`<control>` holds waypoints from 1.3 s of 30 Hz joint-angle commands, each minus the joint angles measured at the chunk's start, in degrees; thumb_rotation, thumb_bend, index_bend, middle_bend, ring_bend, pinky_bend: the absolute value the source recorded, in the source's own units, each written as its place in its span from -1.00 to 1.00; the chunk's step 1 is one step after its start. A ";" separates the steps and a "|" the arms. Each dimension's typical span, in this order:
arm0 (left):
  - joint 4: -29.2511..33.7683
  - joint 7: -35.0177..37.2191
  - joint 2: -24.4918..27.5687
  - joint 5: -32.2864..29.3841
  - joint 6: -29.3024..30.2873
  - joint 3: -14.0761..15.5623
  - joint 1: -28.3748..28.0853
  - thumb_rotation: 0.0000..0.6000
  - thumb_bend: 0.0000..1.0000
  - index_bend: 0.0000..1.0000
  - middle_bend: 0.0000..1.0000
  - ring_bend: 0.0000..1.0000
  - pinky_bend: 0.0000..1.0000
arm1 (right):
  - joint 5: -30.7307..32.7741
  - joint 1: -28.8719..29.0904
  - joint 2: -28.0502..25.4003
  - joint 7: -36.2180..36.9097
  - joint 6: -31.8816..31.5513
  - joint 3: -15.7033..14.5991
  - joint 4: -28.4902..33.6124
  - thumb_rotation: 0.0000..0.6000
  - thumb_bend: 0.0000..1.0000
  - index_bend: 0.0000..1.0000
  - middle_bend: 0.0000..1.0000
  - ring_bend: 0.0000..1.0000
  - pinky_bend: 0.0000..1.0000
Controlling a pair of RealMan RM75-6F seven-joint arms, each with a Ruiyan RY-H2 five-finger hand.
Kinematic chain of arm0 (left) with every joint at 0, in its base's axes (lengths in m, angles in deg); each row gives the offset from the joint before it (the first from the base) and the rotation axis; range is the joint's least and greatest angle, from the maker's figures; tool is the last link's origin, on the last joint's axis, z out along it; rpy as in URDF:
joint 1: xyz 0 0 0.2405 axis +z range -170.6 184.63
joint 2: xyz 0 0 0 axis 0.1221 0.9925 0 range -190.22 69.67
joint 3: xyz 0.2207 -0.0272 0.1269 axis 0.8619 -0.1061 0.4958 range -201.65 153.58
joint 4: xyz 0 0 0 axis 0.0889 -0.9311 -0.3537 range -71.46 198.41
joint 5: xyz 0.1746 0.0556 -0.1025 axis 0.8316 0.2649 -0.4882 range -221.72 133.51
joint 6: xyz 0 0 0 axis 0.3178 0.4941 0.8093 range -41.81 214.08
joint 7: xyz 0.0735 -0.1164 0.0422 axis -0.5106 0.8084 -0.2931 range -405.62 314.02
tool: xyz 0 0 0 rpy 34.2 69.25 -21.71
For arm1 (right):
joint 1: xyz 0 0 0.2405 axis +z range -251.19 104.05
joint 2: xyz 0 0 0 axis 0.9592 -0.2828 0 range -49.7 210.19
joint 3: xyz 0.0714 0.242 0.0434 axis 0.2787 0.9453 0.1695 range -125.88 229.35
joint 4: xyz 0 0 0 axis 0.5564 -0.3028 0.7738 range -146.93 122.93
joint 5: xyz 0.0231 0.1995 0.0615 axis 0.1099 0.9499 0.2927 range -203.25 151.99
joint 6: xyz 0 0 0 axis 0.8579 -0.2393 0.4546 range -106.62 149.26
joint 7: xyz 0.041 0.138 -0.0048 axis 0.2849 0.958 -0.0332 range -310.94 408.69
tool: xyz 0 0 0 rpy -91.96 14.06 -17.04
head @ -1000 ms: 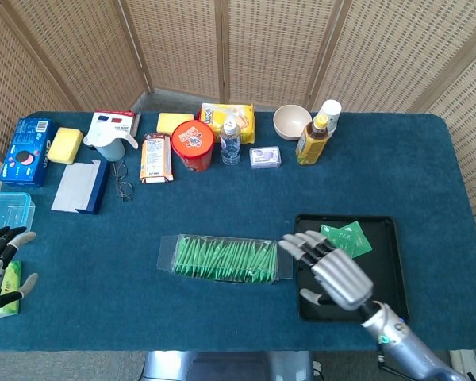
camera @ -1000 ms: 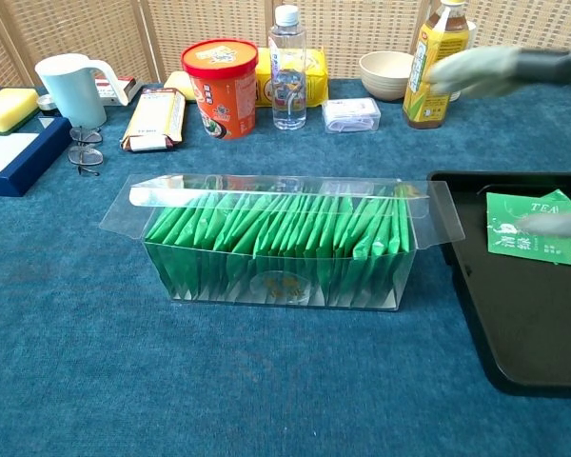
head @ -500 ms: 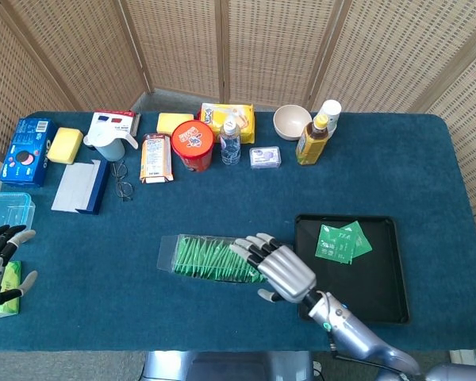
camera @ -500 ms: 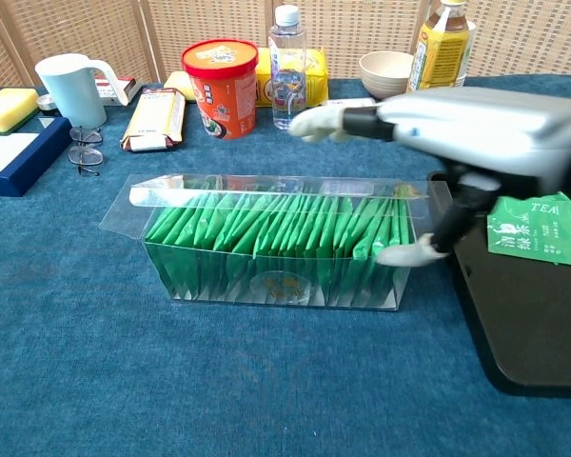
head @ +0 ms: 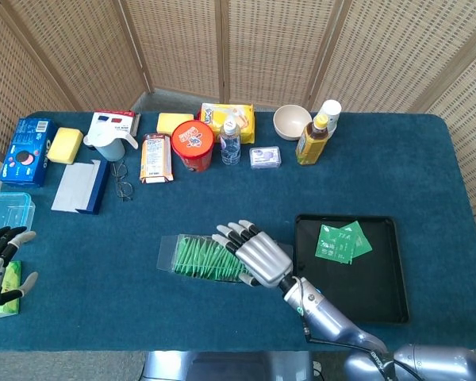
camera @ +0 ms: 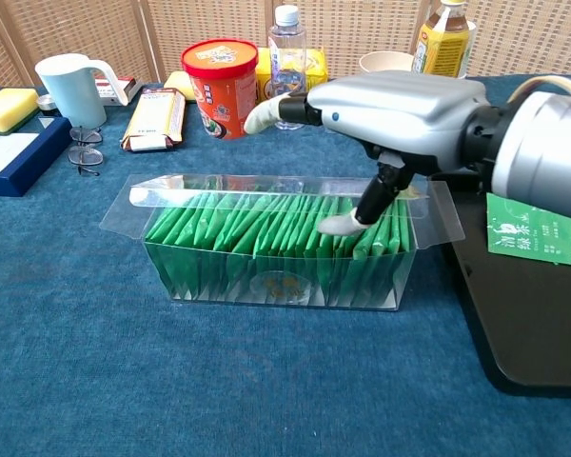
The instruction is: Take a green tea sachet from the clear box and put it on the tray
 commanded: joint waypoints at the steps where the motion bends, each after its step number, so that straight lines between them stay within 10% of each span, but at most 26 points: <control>1: -0.10 0.08 0.04 -0.03 0.10 0.02 0.07 1.00 -0.46 -0.61 -0.67 -0.78 -0.50 | 1.78 0.97 0.41 -2.14 -0.56 0.15 -0.64 1.00 -0.39 -0.76 -0.81 -0.74 -0.68; 39: -1.54 2.94 0.35 1.46 2.58 0.44 1.25 1.00 -0.46 -0.61 -0.67 -0.79 -0.50 | 14.36 9.40 -5.10 -4.28 -1.62 3.72 2.33 1.00 -0.02 -0.48 -0.73 -0.65 -0.65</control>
